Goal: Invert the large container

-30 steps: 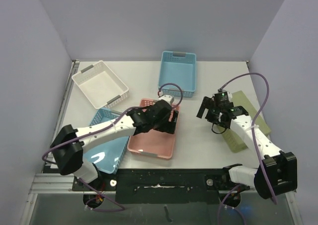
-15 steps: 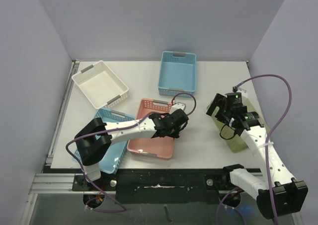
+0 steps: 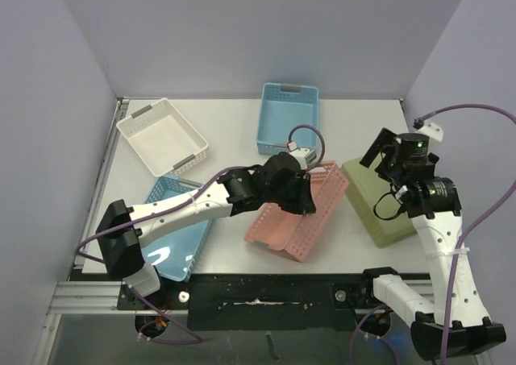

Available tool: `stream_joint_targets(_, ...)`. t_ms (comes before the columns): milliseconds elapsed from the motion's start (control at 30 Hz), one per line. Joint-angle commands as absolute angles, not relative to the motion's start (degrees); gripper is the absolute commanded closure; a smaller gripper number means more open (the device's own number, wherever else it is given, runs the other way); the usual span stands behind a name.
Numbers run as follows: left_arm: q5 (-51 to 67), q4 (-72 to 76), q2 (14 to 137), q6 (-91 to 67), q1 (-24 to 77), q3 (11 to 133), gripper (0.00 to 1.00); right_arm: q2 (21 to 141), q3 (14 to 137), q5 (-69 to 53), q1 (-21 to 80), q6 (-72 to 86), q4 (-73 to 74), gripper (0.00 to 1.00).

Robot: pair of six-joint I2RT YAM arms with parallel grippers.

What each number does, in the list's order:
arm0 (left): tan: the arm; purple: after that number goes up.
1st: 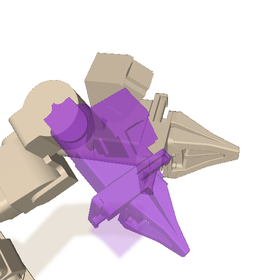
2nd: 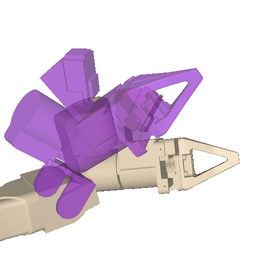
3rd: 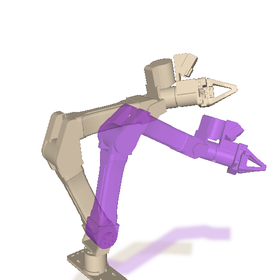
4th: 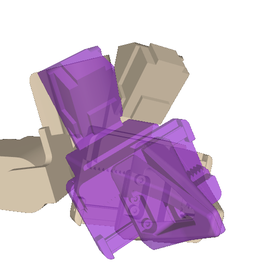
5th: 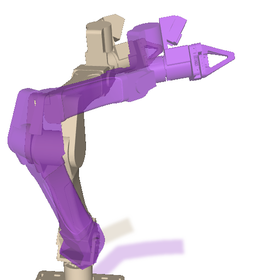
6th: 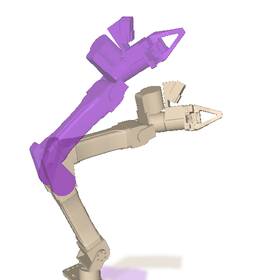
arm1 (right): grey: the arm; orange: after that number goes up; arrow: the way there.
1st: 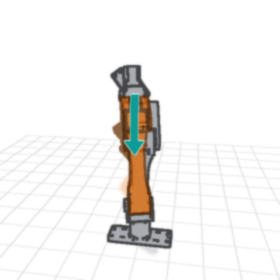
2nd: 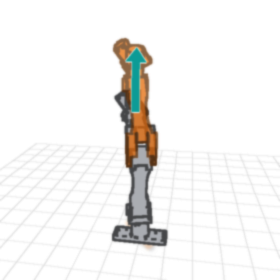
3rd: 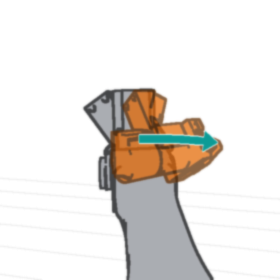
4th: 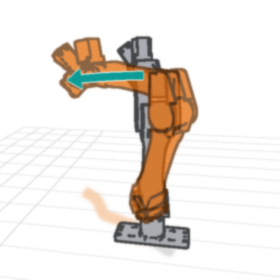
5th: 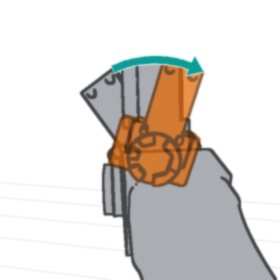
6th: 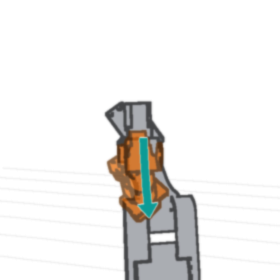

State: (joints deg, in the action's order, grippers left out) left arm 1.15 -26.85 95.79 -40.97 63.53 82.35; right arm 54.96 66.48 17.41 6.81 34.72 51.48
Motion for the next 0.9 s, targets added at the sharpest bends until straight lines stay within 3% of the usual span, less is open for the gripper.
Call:
stream_joint_targets(0,21.4,-6.3,89.1,-49.5,59.4,79.3,1.00,54.5,75.0,21.2,4.5,31.1,52.5,0.02)
stream_joint_targets(233,34.8,24.5,87.8,-69.5,51.8,64.2,1.00,54.9,80.1,20.7,3.9,30.4,53.8,0.02)
stream_joint_targets(533,36.8,58.5,94.7,-90.6,49.3,48.3,1.00,53.7,75.4,20.7,3.8,32.2,54.6,0.02)
stream_joint_targets(733,35.9,51.1,92.0,-85.6,47.1,45.3,1.00,52.4,73.3,21.9,3.7,32.4,55.0,0.02)
stream_joint_targets(767,35.7,48.1,91.0,-83.5,46.5,45.2,0.97,52.3,73.0,21.9,3.7,32.4,55.0,0.02)
stream_joint_targets(867,34.3,34.3,87.3,-75.3,44.3,45.9,0.75,52.6,71.9,21.3,3.6,32.4,54.8,0.03)
